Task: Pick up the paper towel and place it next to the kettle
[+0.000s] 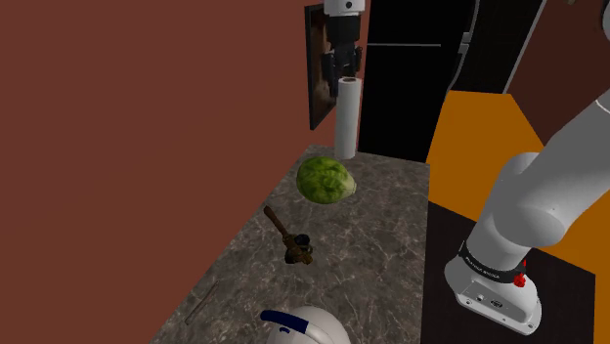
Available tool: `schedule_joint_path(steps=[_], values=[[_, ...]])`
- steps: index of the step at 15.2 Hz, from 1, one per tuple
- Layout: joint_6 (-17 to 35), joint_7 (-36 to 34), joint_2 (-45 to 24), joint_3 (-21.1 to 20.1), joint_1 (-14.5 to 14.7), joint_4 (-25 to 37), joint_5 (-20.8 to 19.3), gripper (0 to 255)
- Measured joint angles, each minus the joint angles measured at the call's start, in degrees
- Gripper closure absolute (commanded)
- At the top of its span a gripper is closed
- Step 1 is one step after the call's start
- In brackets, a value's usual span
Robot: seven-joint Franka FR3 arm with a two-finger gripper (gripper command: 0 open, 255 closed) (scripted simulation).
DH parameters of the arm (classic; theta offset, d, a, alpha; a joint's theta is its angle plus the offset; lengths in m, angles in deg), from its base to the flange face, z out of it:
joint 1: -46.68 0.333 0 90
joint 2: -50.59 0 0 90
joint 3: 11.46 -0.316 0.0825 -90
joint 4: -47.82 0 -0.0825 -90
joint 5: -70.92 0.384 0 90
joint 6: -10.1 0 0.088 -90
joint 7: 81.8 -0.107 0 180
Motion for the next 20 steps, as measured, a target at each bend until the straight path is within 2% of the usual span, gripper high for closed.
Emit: schedule_joint_path(steps=[11,20], values=[[-0.53,-12.85,11.44,-8.9,4.72,-9.79,4.81,255],[-0.99,-25.23,14.44,-18.31,8.61,-10.41,10.33,255]])
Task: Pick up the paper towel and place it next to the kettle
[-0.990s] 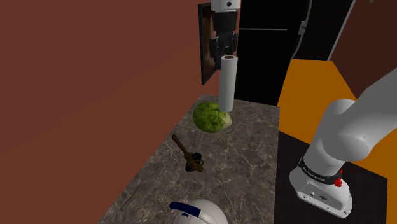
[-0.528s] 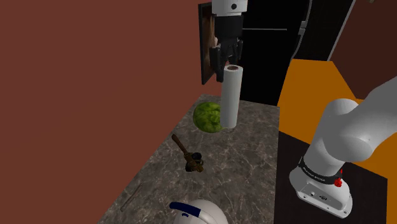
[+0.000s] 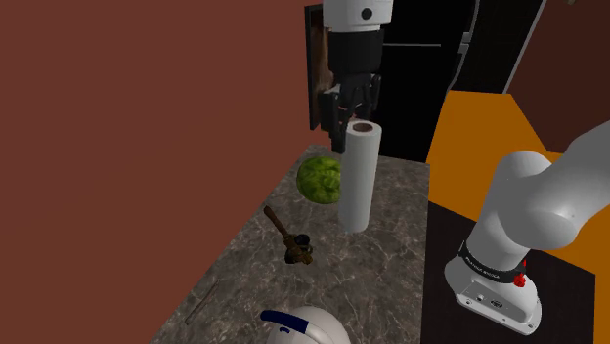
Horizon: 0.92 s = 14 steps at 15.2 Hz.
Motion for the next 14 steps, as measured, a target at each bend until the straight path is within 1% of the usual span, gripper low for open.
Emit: schedule_joint_path(steps=[4,9,14], values=[[0.32,-5.38,0.35,-4.26,1.46,0.46,2.32,255],[0.96,-13.03,-0.95,-10.62,2.95,2.95,4.87,255],[1.51,-20.64,-4.15,-17.24,3.49,7.46,6.03,255]])
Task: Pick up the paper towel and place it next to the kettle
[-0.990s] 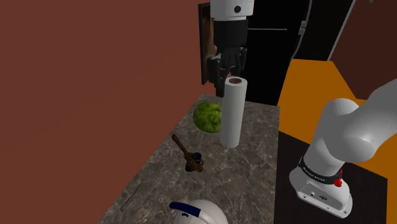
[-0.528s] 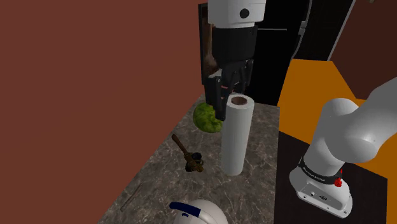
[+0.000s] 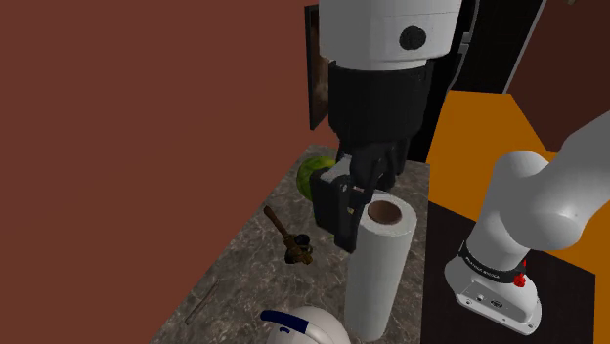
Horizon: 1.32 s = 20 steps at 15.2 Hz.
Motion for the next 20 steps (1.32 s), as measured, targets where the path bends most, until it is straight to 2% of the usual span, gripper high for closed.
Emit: schedule_joint_path(steps=[3,9,12,14,16,19,20], values=[[0.35,-4.68,-1.66,-4.12,0.29,2.46,0.42,255],[2.17,-15.52,-9.13,-15.28,-0.86,9.71,-2.08,255],[3.31,-23.96,-18.12,-25.24,-2.87,16.2,-8.26,255],[3.77,-30.99,-25.87,-31.99,-2.4,19.91,-15.15,255],[3.93,-34.54,-29.7,-33.92,-0.87,21.41,-18.95,255],[5.84,-34.87,-29.76,-34.03,-0.74,19.62,-19.04,255],[6.76,-33.93,-28.29,-33.7,-1.46,18.15,-17.72,255]])
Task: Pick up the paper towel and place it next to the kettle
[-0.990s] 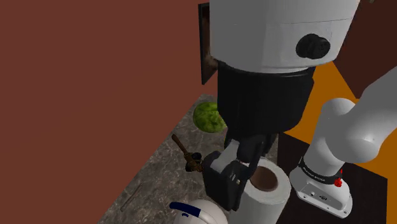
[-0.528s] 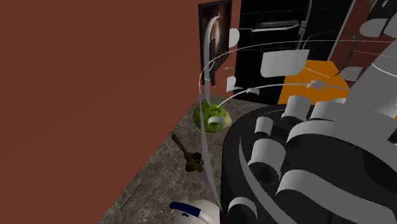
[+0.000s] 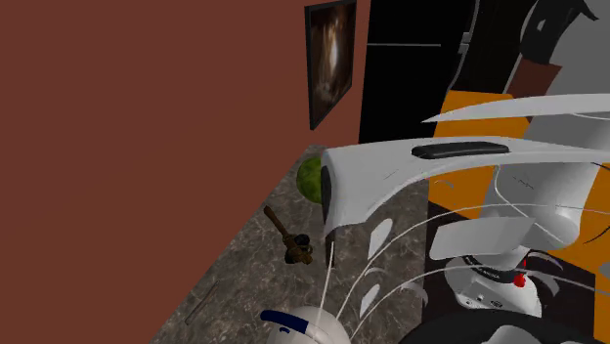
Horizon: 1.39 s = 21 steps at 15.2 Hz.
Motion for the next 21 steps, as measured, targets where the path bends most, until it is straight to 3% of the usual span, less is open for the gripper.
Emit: schedule_joint_path(steps=[14,21], values=[[10.79,3.58,4.41,1.48,-0.73,-12.55,4.5,255],[16.5,3.16,3.51,0.81,-0.57,-17.87,3.78,255]])
